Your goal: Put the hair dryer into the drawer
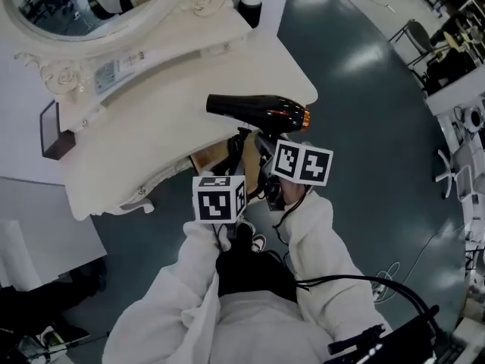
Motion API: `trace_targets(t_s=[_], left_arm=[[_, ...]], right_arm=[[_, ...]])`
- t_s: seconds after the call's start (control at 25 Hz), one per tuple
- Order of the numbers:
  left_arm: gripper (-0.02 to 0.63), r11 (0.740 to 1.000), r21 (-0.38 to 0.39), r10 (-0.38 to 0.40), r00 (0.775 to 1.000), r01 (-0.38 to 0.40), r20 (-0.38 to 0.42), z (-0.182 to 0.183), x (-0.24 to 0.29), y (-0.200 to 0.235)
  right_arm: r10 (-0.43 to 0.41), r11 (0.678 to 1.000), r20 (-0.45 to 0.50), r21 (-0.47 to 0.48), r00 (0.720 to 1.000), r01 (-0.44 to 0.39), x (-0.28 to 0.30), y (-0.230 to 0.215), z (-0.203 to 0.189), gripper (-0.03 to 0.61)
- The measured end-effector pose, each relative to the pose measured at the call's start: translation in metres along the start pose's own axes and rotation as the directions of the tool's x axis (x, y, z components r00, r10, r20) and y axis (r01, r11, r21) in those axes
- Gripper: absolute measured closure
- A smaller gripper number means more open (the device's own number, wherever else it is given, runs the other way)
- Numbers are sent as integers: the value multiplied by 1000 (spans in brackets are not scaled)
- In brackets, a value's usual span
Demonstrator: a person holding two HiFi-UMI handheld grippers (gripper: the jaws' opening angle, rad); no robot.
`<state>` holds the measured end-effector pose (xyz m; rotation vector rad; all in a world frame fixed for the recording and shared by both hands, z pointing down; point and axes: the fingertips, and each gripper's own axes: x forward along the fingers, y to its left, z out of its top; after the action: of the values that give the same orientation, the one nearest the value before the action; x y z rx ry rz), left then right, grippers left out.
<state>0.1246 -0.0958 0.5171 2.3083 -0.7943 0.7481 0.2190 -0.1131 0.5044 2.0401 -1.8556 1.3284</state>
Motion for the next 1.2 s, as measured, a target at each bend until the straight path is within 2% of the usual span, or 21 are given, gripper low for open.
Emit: trace_targets(t_s=[0.2, 0.48, 0.68, 0.84, 1.08, 1.2], left_arm=[[520, 992, 60, -101, 989, 108, -107, -53, -13, -50], [520, 966, 113, -205, 956, 232, -211, -83, -11, -83], [518, 937, 121, -277, 907, 328, -317, -101, 3, -84], [518, 921, 107, -310, 871, 375, -381, -108, 16, -71], [518, 914, 82, -320, 830, 397, -457, -108, 29, -48], [518, 911, 74, -327, 819, 406, -472, -103, 36, -39]], right_arm=[[-111, 983, 13, 151, 994, 107, -62, -44, -56, 350], [-268, 943, -7, 202, 963, 264, -100, -71, -85, 348], [-391, 879, -88, 260, 916, 400, -98, -89, -108, 348], [-464, 832, -145, 267, 874, 486, -84, -93, -118, 348], [-530, 785, -229, 234, 817, 574, -59, -92, -121, 347], [-546, 770, -254, 224, 798, 598, -47, -91, -119, 347]])
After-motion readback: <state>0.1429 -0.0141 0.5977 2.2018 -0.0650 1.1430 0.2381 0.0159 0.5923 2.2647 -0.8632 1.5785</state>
